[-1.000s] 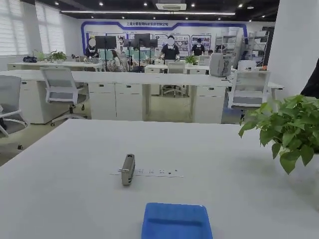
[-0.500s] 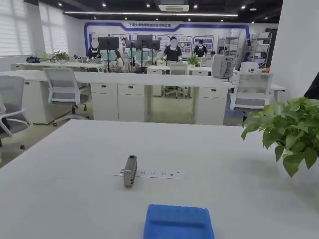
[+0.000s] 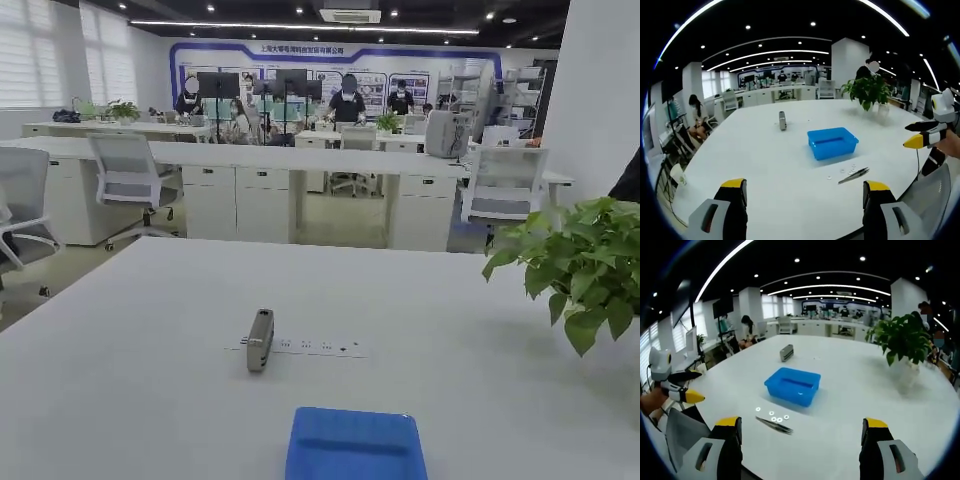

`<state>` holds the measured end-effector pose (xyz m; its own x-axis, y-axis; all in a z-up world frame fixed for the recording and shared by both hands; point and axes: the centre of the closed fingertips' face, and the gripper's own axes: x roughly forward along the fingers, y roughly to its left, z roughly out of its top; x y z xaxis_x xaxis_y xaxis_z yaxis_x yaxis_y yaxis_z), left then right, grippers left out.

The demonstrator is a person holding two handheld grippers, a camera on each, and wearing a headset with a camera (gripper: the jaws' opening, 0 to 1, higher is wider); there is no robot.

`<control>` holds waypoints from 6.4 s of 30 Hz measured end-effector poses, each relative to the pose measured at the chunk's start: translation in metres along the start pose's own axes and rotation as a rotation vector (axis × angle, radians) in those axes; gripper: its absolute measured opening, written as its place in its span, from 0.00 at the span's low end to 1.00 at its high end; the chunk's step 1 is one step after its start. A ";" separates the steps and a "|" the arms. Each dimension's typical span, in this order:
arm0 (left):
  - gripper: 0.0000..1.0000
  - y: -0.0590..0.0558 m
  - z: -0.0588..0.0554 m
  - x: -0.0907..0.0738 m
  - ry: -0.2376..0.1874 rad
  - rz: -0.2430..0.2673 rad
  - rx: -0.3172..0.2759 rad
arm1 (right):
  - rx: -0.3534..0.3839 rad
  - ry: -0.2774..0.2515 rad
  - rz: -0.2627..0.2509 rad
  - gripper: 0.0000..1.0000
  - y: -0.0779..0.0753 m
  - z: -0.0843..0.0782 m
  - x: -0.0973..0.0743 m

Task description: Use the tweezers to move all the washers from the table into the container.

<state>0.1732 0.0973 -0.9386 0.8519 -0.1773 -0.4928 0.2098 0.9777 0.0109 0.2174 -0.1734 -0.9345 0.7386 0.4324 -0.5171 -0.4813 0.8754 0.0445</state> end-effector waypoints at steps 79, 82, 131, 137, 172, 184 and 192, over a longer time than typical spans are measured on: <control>0.11 -0.102 -0.055 0.131 0.304 -0.670 0.675 | -0.028 0.225 0.097 0.94 0.012 -0.058 0.037; 0.10 -0.102 -0.061 0.135 0.324 -0.682 0.698 | -0.027 0.224 0.098 0.94 0.012 -0.058 0.037; 0.00 -0.133 -0.014 0.089 0.191 -0.728 0.738 | -0.084 0.148 0.193 0.89 0.049 -0.029 0.030; 0.00 -0.137 0.000 0.079 0.159 -0.729 0.748 | -0.053 0.138 0.273 0.80 0.066 -0.028 0.027; 0.00 -0.162 0.038 -0.016 0.156 -0.942 0.876 | -0.355 0.137 0.697 0.21 0.148 -0.008 0.009; 0.00 -0.164 0.039 -0.031 0.141 -0.964 0.871 | -0.432 0.162 0.742 0.06 0.155 -0.017 0.004; 0.00 -0.161 0.041 -0.034 0.129 -0.965 0.837 | -0.442 0.164 0.754 0.09 0.162 -0.018 0.005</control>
<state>0.1301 -0.0588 -0.8879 0.1444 -0.7128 -0.6864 0.9891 0.0827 0.1221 0.1353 -0.0332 -0.9451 0.0912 0.7939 -0.6012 -0.9756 0.1925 0.1061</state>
